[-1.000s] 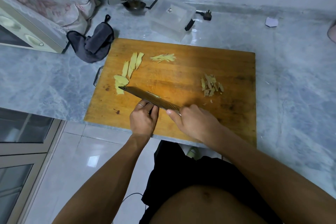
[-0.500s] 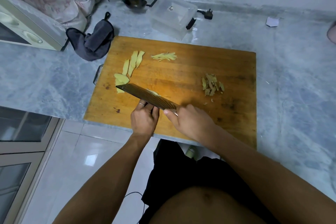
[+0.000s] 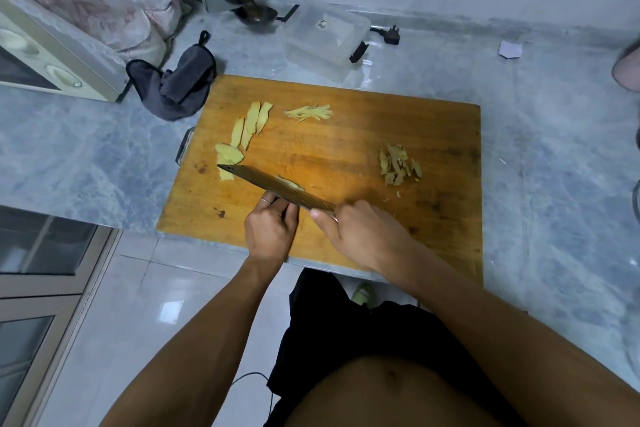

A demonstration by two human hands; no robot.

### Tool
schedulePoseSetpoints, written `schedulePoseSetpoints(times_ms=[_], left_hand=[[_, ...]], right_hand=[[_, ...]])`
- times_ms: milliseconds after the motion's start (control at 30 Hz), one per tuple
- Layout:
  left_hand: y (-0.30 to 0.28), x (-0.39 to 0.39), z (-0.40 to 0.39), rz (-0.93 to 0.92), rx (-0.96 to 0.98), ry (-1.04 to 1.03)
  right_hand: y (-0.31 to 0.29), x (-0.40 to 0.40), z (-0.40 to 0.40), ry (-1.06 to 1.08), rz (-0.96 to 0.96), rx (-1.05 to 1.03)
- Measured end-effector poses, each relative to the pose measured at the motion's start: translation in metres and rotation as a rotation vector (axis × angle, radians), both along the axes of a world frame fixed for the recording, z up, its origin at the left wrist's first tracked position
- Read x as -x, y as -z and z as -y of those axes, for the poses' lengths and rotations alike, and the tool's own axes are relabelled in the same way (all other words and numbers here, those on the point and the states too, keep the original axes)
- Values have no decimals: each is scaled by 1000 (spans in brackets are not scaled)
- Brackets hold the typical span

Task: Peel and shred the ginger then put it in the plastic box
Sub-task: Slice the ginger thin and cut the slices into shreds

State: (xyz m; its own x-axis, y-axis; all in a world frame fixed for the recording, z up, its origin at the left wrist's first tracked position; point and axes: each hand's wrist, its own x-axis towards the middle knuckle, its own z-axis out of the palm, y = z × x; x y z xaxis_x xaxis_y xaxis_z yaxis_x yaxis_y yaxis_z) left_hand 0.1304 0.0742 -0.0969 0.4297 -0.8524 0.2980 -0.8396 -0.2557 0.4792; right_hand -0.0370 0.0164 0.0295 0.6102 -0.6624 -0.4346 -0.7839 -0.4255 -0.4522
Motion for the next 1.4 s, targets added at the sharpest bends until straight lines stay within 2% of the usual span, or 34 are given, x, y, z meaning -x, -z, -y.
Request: schedulePoseSetpoints(times_ms=[200,534,901,1401], left_hand=[[1,0,1,-17,25,18],[-1,-1,0,-31,-46,11],[-7,0,-1,-73,3,17],[-7,1,1,-22,47,4]], right_hand=[[6,-3,4,-6,-4,-33],[17,-15,1,-19,-14,-5],[6,-4,1,0,-25,-19],[14,-8,1,-22,-27,25]])
